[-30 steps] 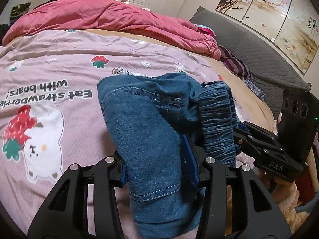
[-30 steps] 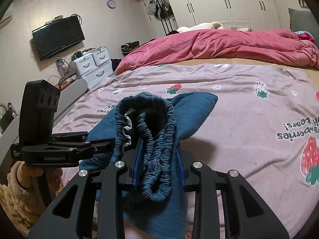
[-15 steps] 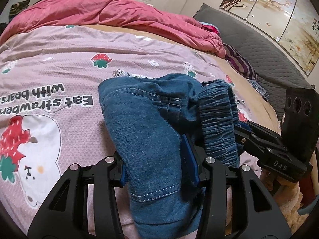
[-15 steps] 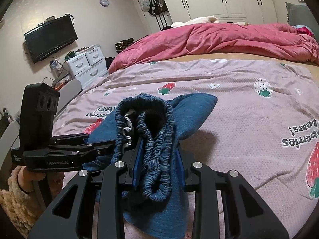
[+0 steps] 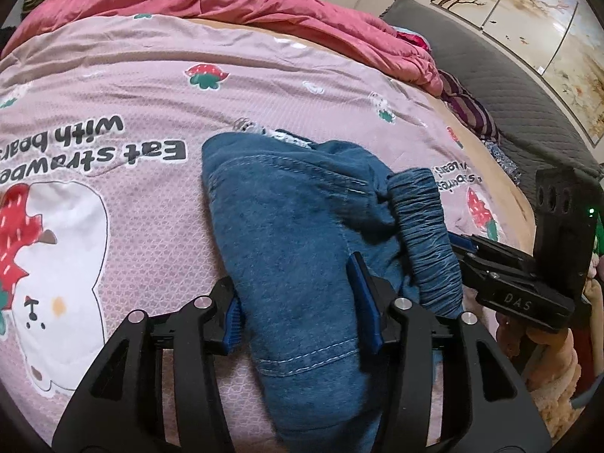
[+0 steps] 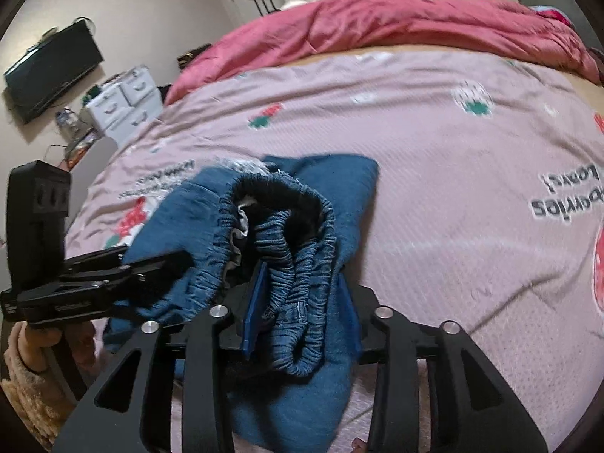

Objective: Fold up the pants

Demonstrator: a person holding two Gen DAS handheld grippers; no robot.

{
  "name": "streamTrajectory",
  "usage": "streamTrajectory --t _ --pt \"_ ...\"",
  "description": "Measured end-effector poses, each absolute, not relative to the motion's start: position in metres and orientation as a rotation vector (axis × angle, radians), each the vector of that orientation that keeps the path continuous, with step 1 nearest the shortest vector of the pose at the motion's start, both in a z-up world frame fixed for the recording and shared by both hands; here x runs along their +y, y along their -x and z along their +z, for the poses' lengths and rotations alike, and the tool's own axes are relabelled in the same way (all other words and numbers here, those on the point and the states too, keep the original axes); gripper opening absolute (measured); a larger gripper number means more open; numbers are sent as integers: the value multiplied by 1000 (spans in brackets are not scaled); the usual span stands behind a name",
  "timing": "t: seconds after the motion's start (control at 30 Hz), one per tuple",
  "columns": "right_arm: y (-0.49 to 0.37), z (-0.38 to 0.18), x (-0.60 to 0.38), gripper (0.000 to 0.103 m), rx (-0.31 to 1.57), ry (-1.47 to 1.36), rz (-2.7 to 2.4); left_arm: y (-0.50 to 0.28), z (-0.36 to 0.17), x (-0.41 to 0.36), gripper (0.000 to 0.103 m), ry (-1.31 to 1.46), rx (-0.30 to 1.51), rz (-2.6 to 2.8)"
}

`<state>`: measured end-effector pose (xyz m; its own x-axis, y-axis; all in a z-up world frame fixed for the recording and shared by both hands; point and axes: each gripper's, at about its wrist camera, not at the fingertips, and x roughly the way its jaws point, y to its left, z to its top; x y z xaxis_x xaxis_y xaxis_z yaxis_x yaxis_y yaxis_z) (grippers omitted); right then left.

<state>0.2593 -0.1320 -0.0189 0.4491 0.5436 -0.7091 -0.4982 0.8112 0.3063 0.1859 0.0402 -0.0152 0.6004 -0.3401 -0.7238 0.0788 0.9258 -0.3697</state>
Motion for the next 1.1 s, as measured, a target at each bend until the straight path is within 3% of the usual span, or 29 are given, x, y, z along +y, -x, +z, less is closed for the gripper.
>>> streamTrajectory --t 0.4,0.77,1.03,1.1 --pt "-260 -28 -133 61 913 -5 561 -185 -24 44 59 315 906 -221" --pt "-248 -16 -135 65 869 40 537 -176 -15 47 69 315 885 -210" --pt "-239 1 -143 76 818 7 540 -166 0 46 78 301 849 -201" --pt "-236 6 -145 83 804 -1 543 -163 3 46 81 298 840 -196"
